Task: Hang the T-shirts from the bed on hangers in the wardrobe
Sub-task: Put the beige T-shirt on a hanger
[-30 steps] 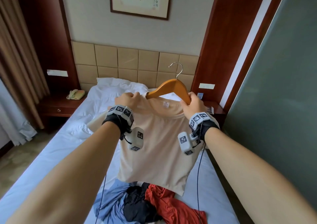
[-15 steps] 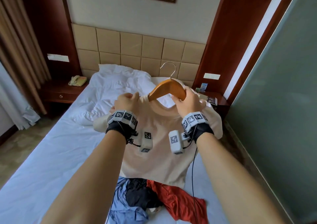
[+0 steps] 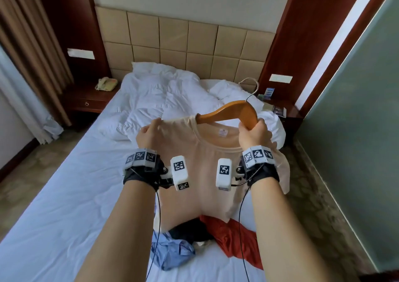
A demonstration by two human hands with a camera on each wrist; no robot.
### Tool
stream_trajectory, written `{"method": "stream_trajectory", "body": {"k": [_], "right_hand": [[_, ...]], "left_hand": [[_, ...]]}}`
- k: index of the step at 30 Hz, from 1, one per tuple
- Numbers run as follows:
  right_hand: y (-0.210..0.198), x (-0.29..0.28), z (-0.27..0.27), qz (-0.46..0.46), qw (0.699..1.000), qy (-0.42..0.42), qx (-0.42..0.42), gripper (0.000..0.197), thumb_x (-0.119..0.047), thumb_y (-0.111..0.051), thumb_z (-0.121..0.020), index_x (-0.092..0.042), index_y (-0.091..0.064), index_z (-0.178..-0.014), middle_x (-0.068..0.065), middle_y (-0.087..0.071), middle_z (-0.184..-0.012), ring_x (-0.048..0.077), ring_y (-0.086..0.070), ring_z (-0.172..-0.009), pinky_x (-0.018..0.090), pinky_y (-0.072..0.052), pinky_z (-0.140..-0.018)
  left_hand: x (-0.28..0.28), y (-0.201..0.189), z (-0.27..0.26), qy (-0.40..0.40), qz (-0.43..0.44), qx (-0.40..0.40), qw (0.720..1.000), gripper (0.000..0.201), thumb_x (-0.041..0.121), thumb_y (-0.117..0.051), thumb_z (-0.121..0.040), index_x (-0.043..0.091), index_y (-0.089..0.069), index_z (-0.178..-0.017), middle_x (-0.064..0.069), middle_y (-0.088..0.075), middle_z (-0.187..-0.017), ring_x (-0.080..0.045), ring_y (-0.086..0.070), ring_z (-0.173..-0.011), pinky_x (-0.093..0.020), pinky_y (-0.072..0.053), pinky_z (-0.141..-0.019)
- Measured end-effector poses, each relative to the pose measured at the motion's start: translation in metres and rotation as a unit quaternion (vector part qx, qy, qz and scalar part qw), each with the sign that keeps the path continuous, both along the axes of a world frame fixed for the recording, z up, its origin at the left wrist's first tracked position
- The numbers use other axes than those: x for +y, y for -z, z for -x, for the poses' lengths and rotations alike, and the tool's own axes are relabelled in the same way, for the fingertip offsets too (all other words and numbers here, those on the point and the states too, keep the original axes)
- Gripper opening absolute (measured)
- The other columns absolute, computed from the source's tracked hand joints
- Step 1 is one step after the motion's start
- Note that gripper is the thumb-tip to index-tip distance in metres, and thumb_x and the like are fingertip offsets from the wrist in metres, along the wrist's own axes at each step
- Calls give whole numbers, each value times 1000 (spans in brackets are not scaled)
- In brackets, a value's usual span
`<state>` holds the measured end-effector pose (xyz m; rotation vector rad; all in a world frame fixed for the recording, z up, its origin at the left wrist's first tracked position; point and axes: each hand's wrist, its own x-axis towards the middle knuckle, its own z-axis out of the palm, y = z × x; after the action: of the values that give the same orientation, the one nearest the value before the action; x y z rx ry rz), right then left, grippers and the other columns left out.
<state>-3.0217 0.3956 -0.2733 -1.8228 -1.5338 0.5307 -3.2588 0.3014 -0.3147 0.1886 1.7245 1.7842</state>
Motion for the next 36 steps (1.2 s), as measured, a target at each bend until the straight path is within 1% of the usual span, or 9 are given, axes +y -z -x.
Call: {"method": "stream_trajectory", "body": {"k": [5,8,12,16,20,24,29,33,36], "right_hand": [[17,-13,1,4,1000,11,0,32,-45,-64,-91,-20,-60,-110,6,-67,-119,34,-56,-119,57,-24,-114],[21,-15,-1,2,1000,17,11,31,-44,-65,-91,-20,-61,-109,5,-67,-119,34,-55,-120,55,-23,-115],[24,-13,-1,6,1000,19,17,31,-46,-64,-89,-21,-62,-107,5,-68,-117,33,-56,-119,53,-24,-115],[28,-14,0,5,1000,2,3,30,-48,-63,-90,-21,-61,-104,3,-70,-112,30,-59,-114,47,-26,-111],[34,-16,-2,11,1000,-19,5,29,-51,-61,-90,-23,-57,-95,2,-70,-100,31,-61,-104,46,-28,-103],[35,-21,-2,9,999,-33,11,32,-53,-61,-88,-21,-57,-94,1,-69,-93,32,-57,-91,43,-32,-94],[33,-34,-1,4,996,-83,13,32,-51,-65,-88,-20,-59,-97,-4,-68,-91,29,-59,-88,36,-30,-84],[36,-41,-1,1,993,-120,3,32,-51,-68,-86,-22,-59,-97,-4,-69,-91,29,-65,-90,37,-41,-86],[33,-47,-3,-2,990,-143,-11,31,-50,-69,-85,-24,-62,-102,-2,-73,-97,31,-66,-97,37,-47,-87]], "left_hand": [[-10,12,-3,-32,-11,-13,999,12,23,-73,-81,13,-69,-87,-4,-64,-77,-23,-60,-78,-32,-50,-75],[-15,14,7,-44,26,-21,998,19,24,-74,-82,13,-70,-96,-4,-66,-80,-22,-62,-78,-29,-50,-80],[-18,16,16,-60,55,-16,997,22,31,-77,-78,13,-68,-86,-7,-64,-78,-26,-61,-79,-36,-52,-81],[-19,10,9,-16,83,77,993,22,30,-64,-86,8,-66,-84,-13,-61,-80,-29,-57,-81,-30,-40,-69],[-17,-2,0,-22,124,175,976,29,25,-58,-88,12,-72,-110,-16,-70,-106,-35,-62,-104,-30,-43,-79],[-8,-12,-16,-14,115,275,954,29,27,-58,-86,18,-72,-110,-4,-72,-107,-24,-63,-102,-30,-44,-84],[-1,-16,-39,114,36,340,933,20,22,-60,-89,21,-72,-105,6,-68,-101,-7,-61,-91,-12,-41,-78],[4,-10,-53,182,-10,371,910,19,40,-61,-82,32,-69,-97,11,-71,-98,-10,-65,-99,-44,-45,-104],[8,-8,-63,224,-34,388,894,31,60,-58,-76,39,-66,-97,17,-70,-102,-4,-64,-103,-54,-37,-109]]}}
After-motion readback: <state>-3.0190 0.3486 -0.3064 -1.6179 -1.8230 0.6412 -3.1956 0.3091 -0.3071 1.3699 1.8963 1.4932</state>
